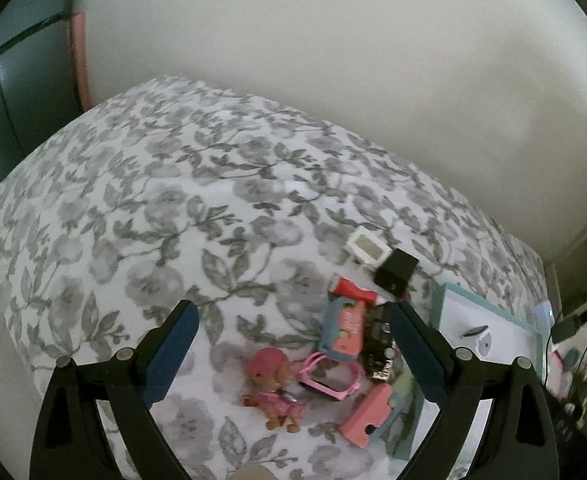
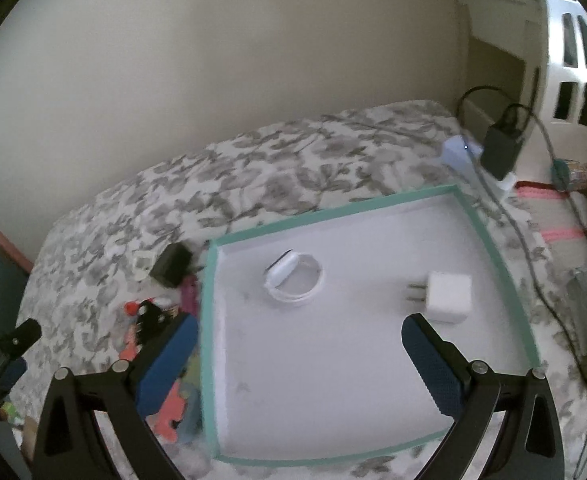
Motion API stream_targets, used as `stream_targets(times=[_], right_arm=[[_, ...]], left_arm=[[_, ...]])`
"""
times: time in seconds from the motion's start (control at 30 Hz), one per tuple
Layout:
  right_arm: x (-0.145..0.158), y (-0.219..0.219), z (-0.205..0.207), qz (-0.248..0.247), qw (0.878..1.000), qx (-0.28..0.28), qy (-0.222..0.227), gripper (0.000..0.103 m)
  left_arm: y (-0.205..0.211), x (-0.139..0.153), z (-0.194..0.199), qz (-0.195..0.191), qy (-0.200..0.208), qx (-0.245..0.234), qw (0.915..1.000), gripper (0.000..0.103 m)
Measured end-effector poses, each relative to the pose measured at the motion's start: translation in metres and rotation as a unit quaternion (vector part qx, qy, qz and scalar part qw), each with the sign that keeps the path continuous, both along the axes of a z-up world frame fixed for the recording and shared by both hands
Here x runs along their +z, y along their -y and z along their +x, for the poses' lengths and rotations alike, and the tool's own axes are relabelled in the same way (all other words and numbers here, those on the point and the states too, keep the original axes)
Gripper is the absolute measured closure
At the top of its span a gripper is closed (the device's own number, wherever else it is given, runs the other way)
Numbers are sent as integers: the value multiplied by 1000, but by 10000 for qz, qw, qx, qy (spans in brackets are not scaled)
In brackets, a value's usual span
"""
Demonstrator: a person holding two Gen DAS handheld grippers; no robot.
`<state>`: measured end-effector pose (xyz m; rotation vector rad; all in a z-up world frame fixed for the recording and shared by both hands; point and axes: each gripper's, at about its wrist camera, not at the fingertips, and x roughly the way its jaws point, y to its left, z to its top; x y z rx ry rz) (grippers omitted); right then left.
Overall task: Organize rigid objects
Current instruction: 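Move both tools back toward the pile of toys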
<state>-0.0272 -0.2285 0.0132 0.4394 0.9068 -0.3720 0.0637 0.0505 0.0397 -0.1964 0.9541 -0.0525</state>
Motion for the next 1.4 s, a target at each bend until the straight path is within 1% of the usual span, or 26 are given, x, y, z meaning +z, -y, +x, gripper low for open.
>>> stream_targets(times=[0.1, 0.23, 0.33, 0.53, 0.7, 0.73, 0.83, 0.87, 0.97, 1.03, 1.13, 1.2, 1.3, 1.4], right_arm=[[-6, -20, 11, 94, 9992, 365, -137, 0], [-15, -52, 25, 117, 9960, 814, -358, 0], [-20, -69, 33, 267, 9929, 1068, -457, 3], [-33, -93, 41, 434, 9855, 1464, -746, 6], [-48, -104, 45, 558, 9792, 1640, -1056, 13], [-51, -106, 47, 559, 9782, 1662, -1109, 18], [-56, -111, 49, 505, 9757, 1721, -1259, 23], [-57, -113, 50, 522, 9747, 1757, -1277, 28], [-57, -118, 50, 437, 9736, 1813, -1314, 31], [-58, -119, 51, 621, 9719, 1857, -1304, 38], [-52, -120, 51, 738, 9720, 1873, -1210, 38], [-51, -124, 51, 728, 9709, 1928, -1216, 39], [-58, -131, 53, 557, 9683, 1976, -1426, 42], [-68, -133, 55, 515, 9660, 1944, -1626, 43]], left_arm=[[-14, -2, 1, -20, -62, 162, 9998, 7], [-24, -9, 4, 205, -258, 189, 9993, 7], [-29, -21, 7, 282, -573, 176, 9978, 7], [-31, -48, 14, 350, -1197, 132, 9921, 7], [-26, -68, 19, 361, -1631, 39, 9859, 7], [-25, -70, 20, 351, -1687, 25, 9850, 7], [-19, -77, 21, 343, -1832, -102, 9824, 7], [-17, -78, 21, 362, -1854, -142, 9819, 7], [-7, -83, 23, 443, -1945, -302, 9794, 7], [-3, -85, 23, 461, -1996, -354, 9782, 7], [0, -88, 23, 446, -2042, -406, 9771, 7], [2, -89, 23, 468, -2050, -438, 9767, 7], [5, -93, 24, 488, -2101, -456, 9754, 8], [8, -98, 25, 468, -2175, -478, 9738, 9]])
